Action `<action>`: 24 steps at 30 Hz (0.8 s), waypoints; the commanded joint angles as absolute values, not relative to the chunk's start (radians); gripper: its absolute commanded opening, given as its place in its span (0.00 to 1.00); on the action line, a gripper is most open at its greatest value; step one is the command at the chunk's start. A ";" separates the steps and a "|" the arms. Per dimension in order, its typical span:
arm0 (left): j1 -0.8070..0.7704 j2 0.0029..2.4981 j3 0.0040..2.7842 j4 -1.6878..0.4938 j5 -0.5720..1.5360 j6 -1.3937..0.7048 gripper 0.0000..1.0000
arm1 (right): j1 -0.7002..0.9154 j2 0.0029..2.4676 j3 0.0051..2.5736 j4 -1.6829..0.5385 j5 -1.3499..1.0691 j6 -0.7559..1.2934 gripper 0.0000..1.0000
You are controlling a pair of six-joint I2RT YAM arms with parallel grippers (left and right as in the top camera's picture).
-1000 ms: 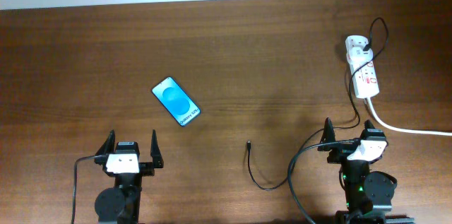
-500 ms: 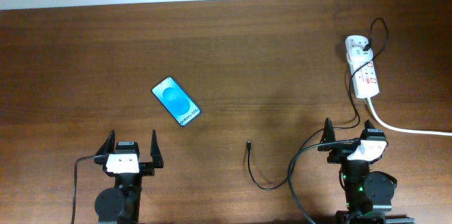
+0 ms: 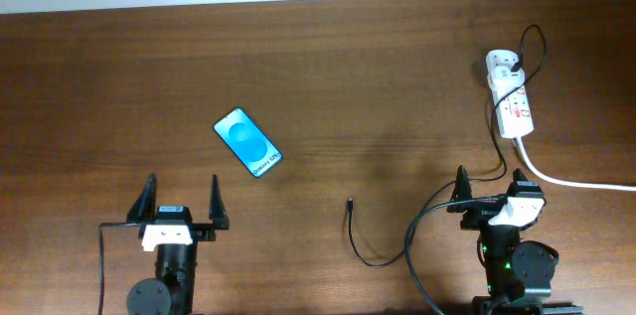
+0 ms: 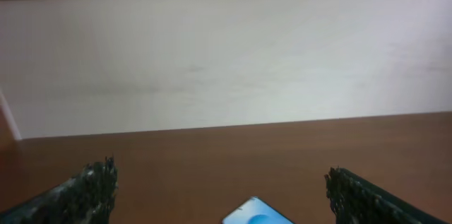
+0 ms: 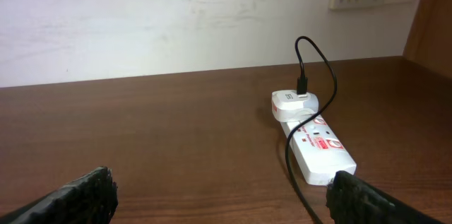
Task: Plug charger to phone and switch on socket
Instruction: 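Move the left gripper over the blue Galaxy phone and descend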
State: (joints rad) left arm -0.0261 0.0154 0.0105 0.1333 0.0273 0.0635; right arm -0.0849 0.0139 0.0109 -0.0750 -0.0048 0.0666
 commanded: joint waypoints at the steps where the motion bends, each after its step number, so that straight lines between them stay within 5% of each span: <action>1: -0.030 0.025 0.052 0.076 0.109 0.022 0.99 | -0.079 0.006 0.006 -0.079 -0.014 0.059 0.98; 15: -0.030 0.435 0.487 -0.164 0.110 0.011 0.99 | -0.079 0.006 0.006 -0.079 -0.014 0.059 0.98; 24: -0.033 0.861 0.953 -0.523 0.139 0.012 0.99 | -0.079 0.006 0.006 -0.080 -0.014 0.059 0.98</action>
